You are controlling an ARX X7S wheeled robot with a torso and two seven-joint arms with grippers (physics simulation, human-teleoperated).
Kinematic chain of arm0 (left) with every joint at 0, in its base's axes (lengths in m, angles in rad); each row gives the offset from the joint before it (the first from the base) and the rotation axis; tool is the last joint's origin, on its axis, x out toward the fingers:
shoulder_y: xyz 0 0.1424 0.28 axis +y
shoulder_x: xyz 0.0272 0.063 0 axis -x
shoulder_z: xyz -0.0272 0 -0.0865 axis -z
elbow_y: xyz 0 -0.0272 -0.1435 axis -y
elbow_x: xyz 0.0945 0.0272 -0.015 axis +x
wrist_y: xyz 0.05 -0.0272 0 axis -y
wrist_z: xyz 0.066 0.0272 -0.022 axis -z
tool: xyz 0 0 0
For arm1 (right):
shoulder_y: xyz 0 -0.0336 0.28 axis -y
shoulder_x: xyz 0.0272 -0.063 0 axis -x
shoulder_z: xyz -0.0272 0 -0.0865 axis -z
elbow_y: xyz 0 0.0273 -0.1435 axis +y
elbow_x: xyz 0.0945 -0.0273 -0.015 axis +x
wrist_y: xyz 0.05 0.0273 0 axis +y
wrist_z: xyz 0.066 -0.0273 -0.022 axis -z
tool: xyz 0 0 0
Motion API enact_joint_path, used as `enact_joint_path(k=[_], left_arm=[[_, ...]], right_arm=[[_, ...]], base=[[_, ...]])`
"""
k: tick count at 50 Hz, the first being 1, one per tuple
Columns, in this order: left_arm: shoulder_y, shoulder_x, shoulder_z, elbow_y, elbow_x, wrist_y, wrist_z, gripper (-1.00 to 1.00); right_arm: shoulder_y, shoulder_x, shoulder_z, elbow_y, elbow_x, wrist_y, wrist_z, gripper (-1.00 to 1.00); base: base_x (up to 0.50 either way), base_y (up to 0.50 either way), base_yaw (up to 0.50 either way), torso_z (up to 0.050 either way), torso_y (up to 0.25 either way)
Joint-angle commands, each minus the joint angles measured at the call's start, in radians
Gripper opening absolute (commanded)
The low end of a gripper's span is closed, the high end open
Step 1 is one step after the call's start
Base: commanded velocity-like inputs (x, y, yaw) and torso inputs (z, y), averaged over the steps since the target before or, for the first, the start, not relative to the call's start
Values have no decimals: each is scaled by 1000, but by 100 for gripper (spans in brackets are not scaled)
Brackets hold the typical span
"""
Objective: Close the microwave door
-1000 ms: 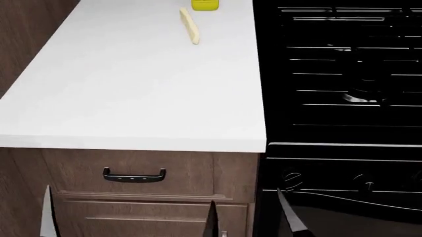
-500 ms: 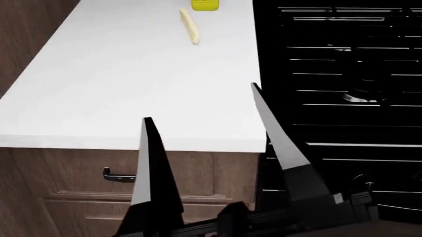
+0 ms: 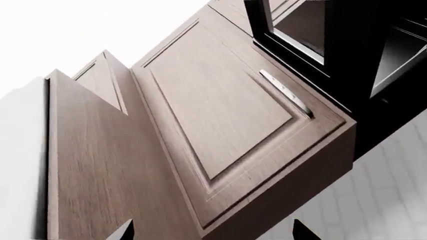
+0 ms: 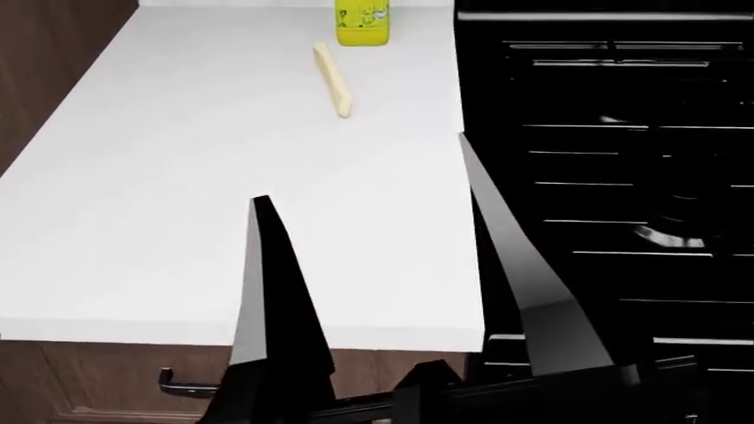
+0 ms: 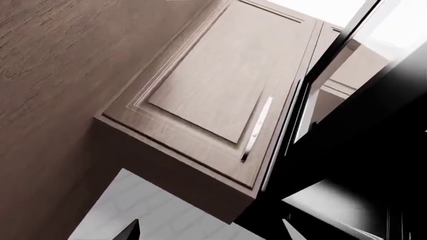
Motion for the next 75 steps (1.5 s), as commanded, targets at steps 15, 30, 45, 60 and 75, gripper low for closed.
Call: enact_joint_path(k=[15,30,45,60,75], left_arm=[[-3,2,6,3,20,15,6,100],[-6,2,15,3,23,29,9,100],[-40,2,51,3,50,-13,17,100],[-36,2,41,3,32,6,19,100],[-18,2,57,3,45,15,-2,100]], right_arm=[[0,10,-10,-22,-15,8,2,100],[4,12,-20,-19,-16,3,7,100],[34,-24,-56,-68,-49,102,-60,100],[258,-121,-136,-92,-157,352,-258,100],[361,-146,-171,-78,-186,422,-310,100]], base=[[500,0,0,0,0],[300,0,0,0,1],[0,0,0,0,0],[0,0,0,0,0],[0,0,0,0,0]])
